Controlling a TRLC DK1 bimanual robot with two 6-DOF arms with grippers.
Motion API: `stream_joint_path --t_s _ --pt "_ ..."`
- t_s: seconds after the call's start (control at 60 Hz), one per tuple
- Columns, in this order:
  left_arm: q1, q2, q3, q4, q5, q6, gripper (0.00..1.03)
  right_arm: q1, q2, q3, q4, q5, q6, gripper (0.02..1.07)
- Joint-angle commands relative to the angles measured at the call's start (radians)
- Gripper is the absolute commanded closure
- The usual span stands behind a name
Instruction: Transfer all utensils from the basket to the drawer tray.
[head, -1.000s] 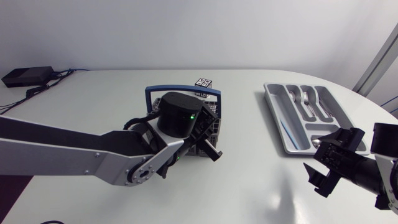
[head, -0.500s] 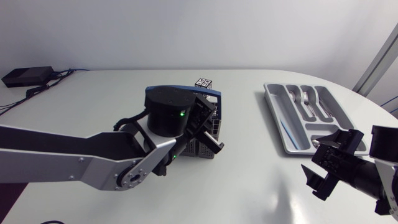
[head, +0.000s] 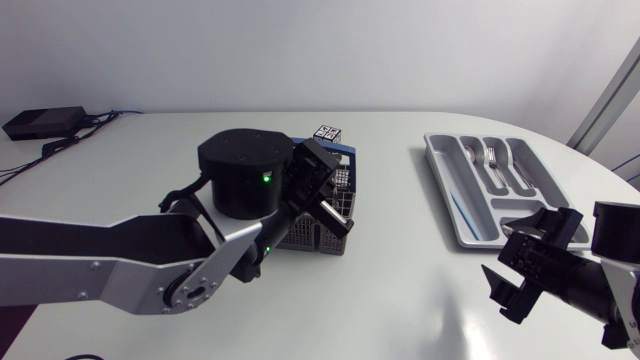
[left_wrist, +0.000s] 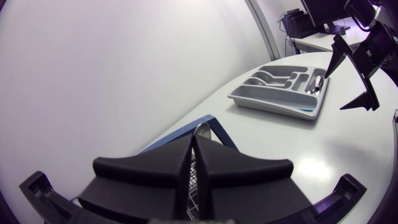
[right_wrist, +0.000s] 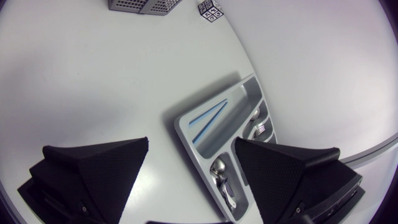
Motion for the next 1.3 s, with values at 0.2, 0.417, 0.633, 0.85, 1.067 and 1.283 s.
stream_joint_path --t_s 0.2,0.417,0.633,0.85,1.067,1.283 --pt "-0.011 -0.088 -0.007 0.015 -0.043 0.017 1.00 0.057 -0.050 0.017 -0.067 0.035 0.086 0.07" --pt "-0.017 -0.122 0.016 -0.048 -0.065 -0.055 1.00 0.134 -0.082 0.111 -0.165 0.038 0.210 0.07" --pt "-0.037 -0.145 0.081 -0.269 -0.065 -0.293 1.00 0.309 -0.088 0.251 -0.316 0.015 0.428 0.08" --pt "-0.071 -0.128 0.142 -0.425 -0.054 -0.497 1.00 0.509 0.024 0.386 -0.371 -0.044 0.653 0.12" --pt "-0.074 -0.116 0.217 -0.560 -0.005 -0.661 1.00 0.543 0.170 0.494 -0.386 -0.168 0.757 0.17" --pt "-0.079 -0.085 0.271 -0.666 0.044 -0.798 1.00 0.555 0.282 0.573 -0.374 -0.234 0.802 0.35"
